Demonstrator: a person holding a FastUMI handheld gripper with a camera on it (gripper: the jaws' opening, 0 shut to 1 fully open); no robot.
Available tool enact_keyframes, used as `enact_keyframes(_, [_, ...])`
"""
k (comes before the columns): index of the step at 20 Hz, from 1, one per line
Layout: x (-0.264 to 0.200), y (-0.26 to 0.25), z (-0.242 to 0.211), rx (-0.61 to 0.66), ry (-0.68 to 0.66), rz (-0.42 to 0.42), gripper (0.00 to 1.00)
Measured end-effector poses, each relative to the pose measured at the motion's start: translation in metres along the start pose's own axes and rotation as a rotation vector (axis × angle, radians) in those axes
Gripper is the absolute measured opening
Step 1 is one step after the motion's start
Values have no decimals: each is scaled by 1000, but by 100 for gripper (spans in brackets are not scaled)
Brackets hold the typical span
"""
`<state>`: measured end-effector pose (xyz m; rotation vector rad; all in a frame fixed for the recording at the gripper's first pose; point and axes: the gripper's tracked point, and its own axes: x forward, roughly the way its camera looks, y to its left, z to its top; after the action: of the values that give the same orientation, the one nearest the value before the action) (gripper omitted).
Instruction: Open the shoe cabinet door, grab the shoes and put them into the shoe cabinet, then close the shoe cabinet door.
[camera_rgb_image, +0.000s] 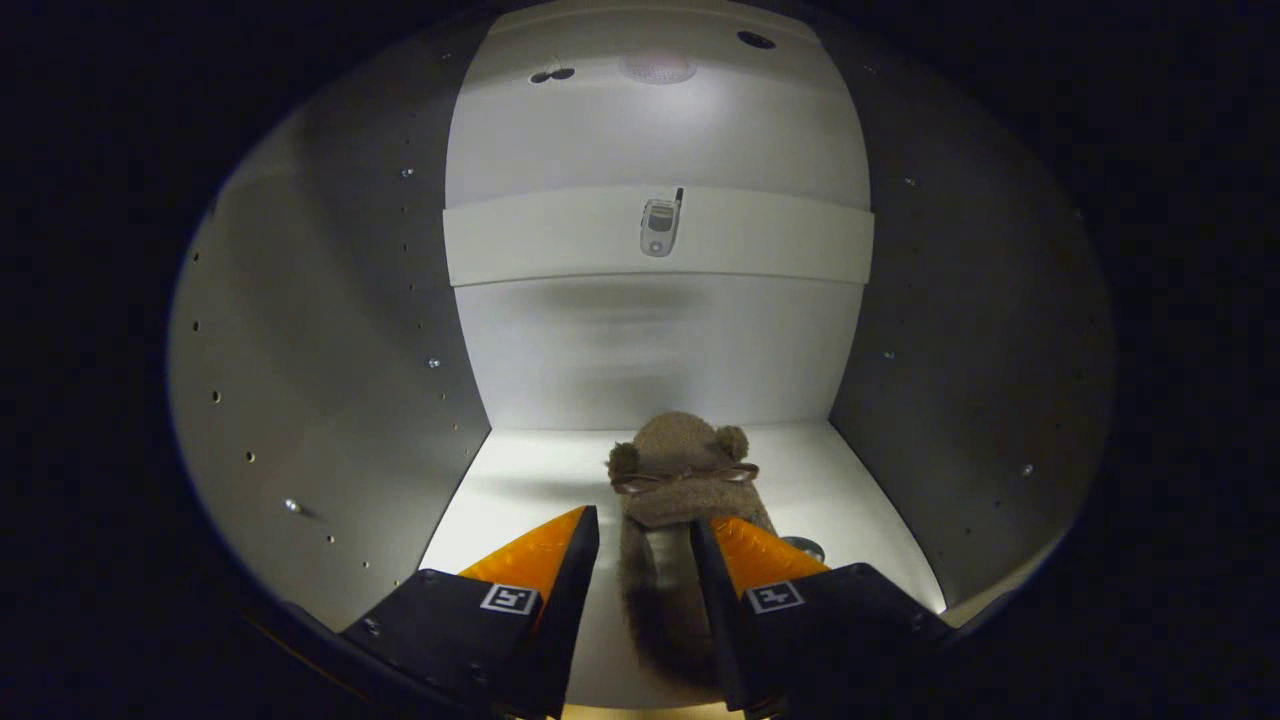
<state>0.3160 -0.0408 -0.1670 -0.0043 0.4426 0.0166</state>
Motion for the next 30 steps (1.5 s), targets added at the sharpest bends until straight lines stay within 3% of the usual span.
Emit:
enact_keyframes(5, [-59,3,11,7,-67,-2,80])
enact_keyframes(8, [-106,7,18,9,-118,10,86])
enact_keyframes(10, [-139,8,24,12,-157,12,100])
enact_keyframes(18, [-286,6,15,3,-256,56,100])
enact_keyframes(26, [-427,-29,-11,57,-321,84,100])
enact_keyframes(30, [-468,-69,-30,102,-323,19,99])
